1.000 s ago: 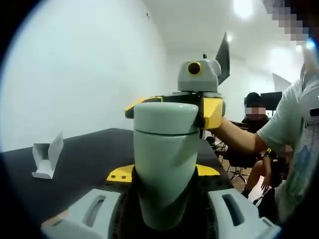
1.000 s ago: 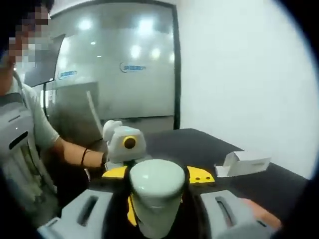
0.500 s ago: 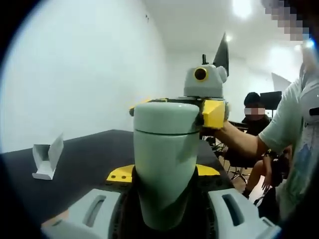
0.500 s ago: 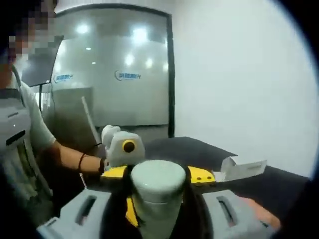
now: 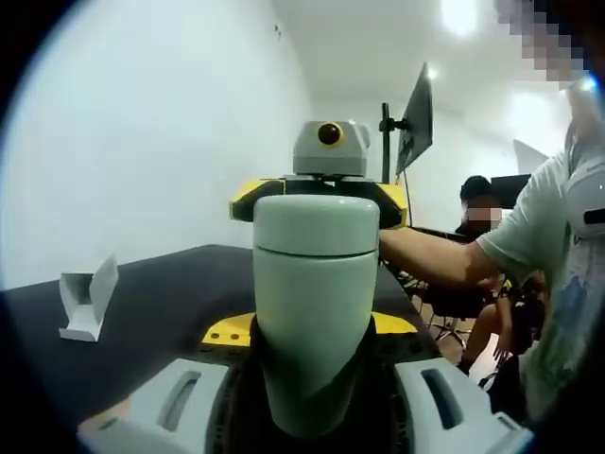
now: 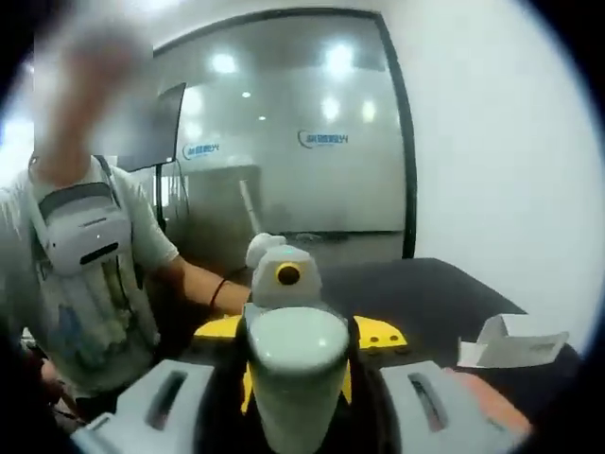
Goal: Assemble the cup parts correctly, then place the assembled cup into the box.
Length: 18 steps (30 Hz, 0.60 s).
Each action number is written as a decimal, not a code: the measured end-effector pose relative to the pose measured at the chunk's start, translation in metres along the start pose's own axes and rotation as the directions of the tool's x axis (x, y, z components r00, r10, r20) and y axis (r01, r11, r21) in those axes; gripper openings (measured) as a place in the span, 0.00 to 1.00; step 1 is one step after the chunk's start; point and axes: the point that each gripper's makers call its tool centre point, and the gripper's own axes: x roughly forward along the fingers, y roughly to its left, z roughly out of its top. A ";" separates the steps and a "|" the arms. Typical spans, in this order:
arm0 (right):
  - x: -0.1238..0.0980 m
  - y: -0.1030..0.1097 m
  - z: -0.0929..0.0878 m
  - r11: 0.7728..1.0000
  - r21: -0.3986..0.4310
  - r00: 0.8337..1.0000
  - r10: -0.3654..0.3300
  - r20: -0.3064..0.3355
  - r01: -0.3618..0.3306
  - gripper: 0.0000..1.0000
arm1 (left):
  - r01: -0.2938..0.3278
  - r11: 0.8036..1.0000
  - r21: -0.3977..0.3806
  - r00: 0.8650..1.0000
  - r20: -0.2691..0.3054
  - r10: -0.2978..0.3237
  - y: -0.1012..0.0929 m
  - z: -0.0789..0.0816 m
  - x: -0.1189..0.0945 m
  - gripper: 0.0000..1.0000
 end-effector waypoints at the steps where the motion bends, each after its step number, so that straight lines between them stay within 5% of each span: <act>1: 0.001 0.000 -0.001 1.000 0.011 1.000 -0.005 0.010 0.005 0.39 | -0.001 1.000 -0.003 1.000 0.002 0.001 0.000 0.000 0.000 0.39; 5: -0.003 -0.003 -0.001 0.997 0.041 0.997 -0.069 0.039 0.068 0.38 | -0.019 1.000 -0.010 1.000 0.007 0.020 -0.001 -0.001 0.003 0.38; 13: -0.009 -0.005 0.000 0.979 0.021 0.979 -0.203 -0.012 0.203 0.38 | -0.024 1.000 0.007 1.000 -0.012 0.024 -0.002 -0.002 0.002 0.37; 18: -0.010 -0.011 0.001 0.952 0.045 0.953 -0.303 -0.010 0.304 0.37 | -0.041 0.999 0.002 0.999 -0.012 0.041 -0.001 -0.002 0.000 0.37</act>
